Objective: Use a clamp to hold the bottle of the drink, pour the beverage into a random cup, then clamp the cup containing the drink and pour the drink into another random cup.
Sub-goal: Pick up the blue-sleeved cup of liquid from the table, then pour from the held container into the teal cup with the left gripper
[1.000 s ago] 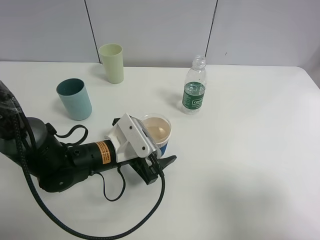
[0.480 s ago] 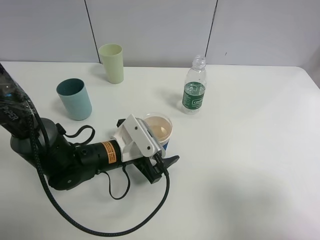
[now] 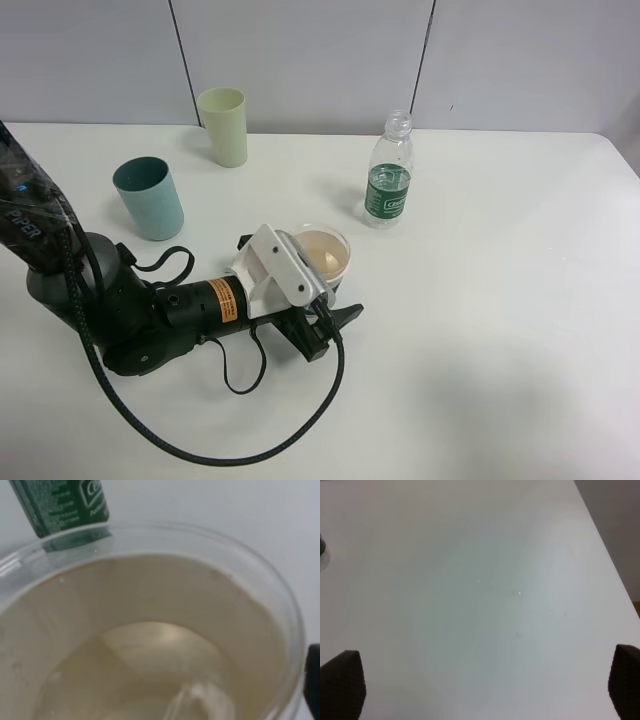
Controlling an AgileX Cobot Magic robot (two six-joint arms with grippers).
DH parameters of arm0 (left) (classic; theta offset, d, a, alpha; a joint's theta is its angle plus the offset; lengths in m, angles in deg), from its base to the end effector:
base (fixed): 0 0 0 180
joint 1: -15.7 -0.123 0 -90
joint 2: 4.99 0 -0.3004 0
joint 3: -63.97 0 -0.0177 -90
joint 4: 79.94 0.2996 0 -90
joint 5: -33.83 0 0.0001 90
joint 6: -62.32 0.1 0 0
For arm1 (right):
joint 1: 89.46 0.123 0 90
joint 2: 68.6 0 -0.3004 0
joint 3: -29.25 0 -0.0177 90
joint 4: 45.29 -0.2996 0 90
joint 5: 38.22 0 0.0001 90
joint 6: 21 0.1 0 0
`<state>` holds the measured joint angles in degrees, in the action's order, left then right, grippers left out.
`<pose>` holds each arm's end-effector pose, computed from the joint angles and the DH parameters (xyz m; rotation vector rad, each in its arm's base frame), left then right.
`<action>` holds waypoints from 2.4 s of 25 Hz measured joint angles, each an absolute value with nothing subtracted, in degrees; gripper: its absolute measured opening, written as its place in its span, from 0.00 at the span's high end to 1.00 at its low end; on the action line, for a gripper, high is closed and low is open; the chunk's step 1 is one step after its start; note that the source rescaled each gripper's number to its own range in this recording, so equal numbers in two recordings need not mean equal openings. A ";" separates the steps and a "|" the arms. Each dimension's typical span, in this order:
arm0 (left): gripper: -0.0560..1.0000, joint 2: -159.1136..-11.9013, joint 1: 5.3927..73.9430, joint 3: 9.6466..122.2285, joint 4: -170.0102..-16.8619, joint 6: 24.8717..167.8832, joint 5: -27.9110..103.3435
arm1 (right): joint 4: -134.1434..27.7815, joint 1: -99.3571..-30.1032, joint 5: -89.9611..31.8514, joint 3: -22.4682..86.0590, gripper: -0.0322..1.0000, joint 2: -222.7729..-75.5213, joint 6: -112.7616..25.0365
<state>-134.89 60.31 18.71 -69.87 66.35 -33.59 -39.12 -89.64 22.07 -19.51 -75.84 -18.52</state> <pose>0.2232 -0.2428 0.0257 0.9521 1.6729 -0.5870 0.0298 -0.0094 0.2991 0.0518 2.0259 -0.1032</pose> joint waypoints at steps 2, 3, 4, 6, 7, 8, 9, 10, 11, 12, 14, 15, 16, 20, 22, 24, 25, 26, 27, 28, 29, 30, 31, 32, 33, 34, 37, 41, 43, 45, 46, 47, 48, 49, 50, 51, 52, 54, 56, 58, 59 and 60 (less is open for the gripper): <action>0.42 -134.89 60.31 18.71 -70.24 65.99 -33.58 | -39.12 -89.64 22.07 -19.51 0.00 -75.84 -18.52; 0.55 -134.89 60.31 18.71 -70.42 65.93 -33.58 | -39.12 -89.64 22.07 -19.51 0.00 -75.84 -18.52; 0.67 -134.89 60.31 18.71 -70.83 65.93 -33.58 | -39.12 -89.64 22.07 -19.51 0.00 -75.84 -18.52; 0.94 -134.89 60.31 18.71 -71.58 65.71 -33.58 | -39.12 -89.64 22.07 -19.51 0.00 -75.84 -18.52; 0.95 -134.89 60.31 18.71 -71.64 65.62 -33.63 | -39.12 -89.64 22.07 -19.51 0.00 -75.84 -18.52; 0.95 -134.89 60.31 18.71 -71.70 65.33 -33.63 | -39.12 -89.64 22.07 -19.51 0.00 -75.84 -18.52; 0.95 -134.89 60.31 18.71 -71.76 65.09 -33.63 | -39.12 -89.64 22.07 -19.51 0.00 -75.84 -18.52; 0.95 -134.89 60.31 18.71 -71.82 64.68 -33.63 | -39.12 -89.64 22.07 -19.51 0.00 -75.84 -18.52; 0.95 -134.89 60.31 18.71 -71.86 64.32 -33.63 | -39.12 -89.64 22.07 -19.51 0.00 -75.84 -18.52; 0.95 -134.89 60.31 18.71 -71.94 63.99 -33.63 | -39.12 -89.64 22.07 -19.51 0.00 -75.84 -18.52; 0.95 -134.89 60.31 18.71 -71.99 63.64 -33.63 | -39.12 -89.64 22.07 -19.51 0.00 -75.84 -18.52; 0.95 -134.89 60.31 18.71 -71.99 63.53 -33.63 | -39.12 -89.64 22.07 -19.51 0.00 -75.84 -18.52; 0.95 -134.89 60.31 18.71 -71.99 63.48 -33.63 | -39.12 -89.64 22.07 -19.51 0.00 -75.84 -18.52; 0.95 -134.89 60.31 18.71 -72.00 63.36 -33.57 | -39.12 -89.64 22.07 -19.51 0.00 -75.84 -18.52; 0.95 -134.89 60.31 18.71 -72.05 63.34 -33.57 | -39.12 -89.64 22.07 -19.51 0.00 -75.84 -18.52; 0.95 -134.89 60.31 18.71 -72.05 63.15 -33.57 | -39.12 -89.64 22.07 -19.51 0.00 -75.84 -18.52; 0.95 -134.89 60.31 18.71 -72.05 62.95 -33.53 | -39.12 -89.64 22.07 -19.51 0.00 -75.84 -18.52; 0.95 -134.71 60.31 18.71 -72.05 62.88 -33.38 | -39.12 -89.64 22.07 -19.51 0.00 -75.84 -18.52; 0.95 -134.35 60.31 18.71 -72.05 62.76 -32.76 | -39.12 -89.64 22.07 -19.51 0.00 -75.84 -18.52; 0.95 -134.02 60.31 18.71 -72.05 62.72 -32.05 | -39.12 -89.64 22.07 -19.51 0.00 -75.84 -18.52; 0.95 -133.54 60.31 18.64 -72.05 62.72 -31.24 | -39.12 -89.64 22.07 -19.51 0.00 -75.84 -18.52; 0.95 -132.96 60.31 18.36 -72.14 62.65 -30.56 | -39.12 -89.64 22.07 -19.51 0.00 -75.84 -18.52; 0.95 -132.33 60.31 17.95 -72.67 62.65 -30.42 | -39.12 -89.64 22.07 -19.51 0.00 -75.84 -18.52; 0.95 -131.69 60.31 17.33 -73.51 62.65 -30.17 | -39.12 -89.64 22.07 -19.51 0.00 -75.84 -18.52; 0.95 -130.80 60.31 16.59 -74.61 62.32 -29.98 | -39.12 -89.64 22.07 -19.51 0.00 -75.84 -18.52; 0.95 -129.89 60.31 15.75 -75.81 62.32 -29.94 | -39.12 -89.64 22.07 -19.51 0.00 -75.84 -18.52; 0.95 -126.94 60.31 12.80 -79.94 62.32 -29.81 | -39.12 -89.64 22.07 -19.51 0.00 -75.84 -18.52; 0.95 -122.44 60.31 8.23 -85.37 62.32 -29.57 | -39.12 -89.64 22.07 -19.51 0.00 -75.84 -18.52; 0.95 -120.20 60.31 6.07 -88.51 62.32 -29.57 | -39.12 -89.64 22.07 -19.51 0.00 -75.84 -18.52; 0.95 -117.97 60.31 3.80 -92.66 62.32 -29.57 | -39.12 -89.64 22.07 -19.51 0.00 -75.84 -18.52; 0.95 -117.16 60.31 2.86 -94.59 62.32 -29.63 | -39.12 -89.64 22.07 -19.51 0.00 -75.84 -18.52; 0.95 -116.25 60.31 1.78 -97.15 62.32 -29.74 | -39.12 -89.64 22.07 -19.51 0.00 -75.84 -18.52; 0.95 -115.40 60.31 0.89 -100.00 62.32 -29.81 | -39.12 -89.64 22.07 -19.51 0.00 -75.84 -18.52; 0.95 -114.55 60.31 0.24 -102.48 62.32 -29.94 | -39.12 -89.64 22.07 -19.51 0.00 -75.84 -18.52; 0.95 -113.86 60.31 -0.39 -105.53 62.32 -30.04 | -39.12 -89.64 22.07 -19.51 0.00 -75.84 -18.52; 0.95 -113.08 60.31 -0.87 -108.44 62.80 -30.11 | -39.12 -89.64 22.07 -19.51 0.00 -75.84 -18.52; 0.95 -112.31 60.31 -1.18 -111.22 63.24 -30.17 | -39.12 -89.64 22.07 -19.51 0.00 -75.84 -18.52; 0.95 -110.90 60.31 -1.43 -115.50 64.61 -30.24 | -39.12 -89.64 22.07 -19.51 0.00 -75.84 -18.52; 0.95 -109.45 60.31 -1.44 -118.66 66.81 -30.80 | -39.12 -89.64 22.07 -19.51 0.00 -75.84 -18.52; 0.95 -108.48 60.31 -1.55 -120.50 69.01 -31.80 | -39.12 -89.64 22.07 -19.51 0.00 -75.84 -18.52; 0.95 -108.21 60.31 -1.72 -120.78 69.48 -32.65 | -39.12 -89.64 22.07 -19.51 0.00 -75.84 -18.52; 0.95 -107.96 60.31 -1.92 -121.06 69.85 -33.31 | -39.12 -89.64 22.07 -19.51 0.00 -75.84 -18.52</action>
<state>-107.96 60.31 -1.92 -121.06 69.85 -33.31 -39.12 -89.64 22.07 -19.51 -75.84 -18.52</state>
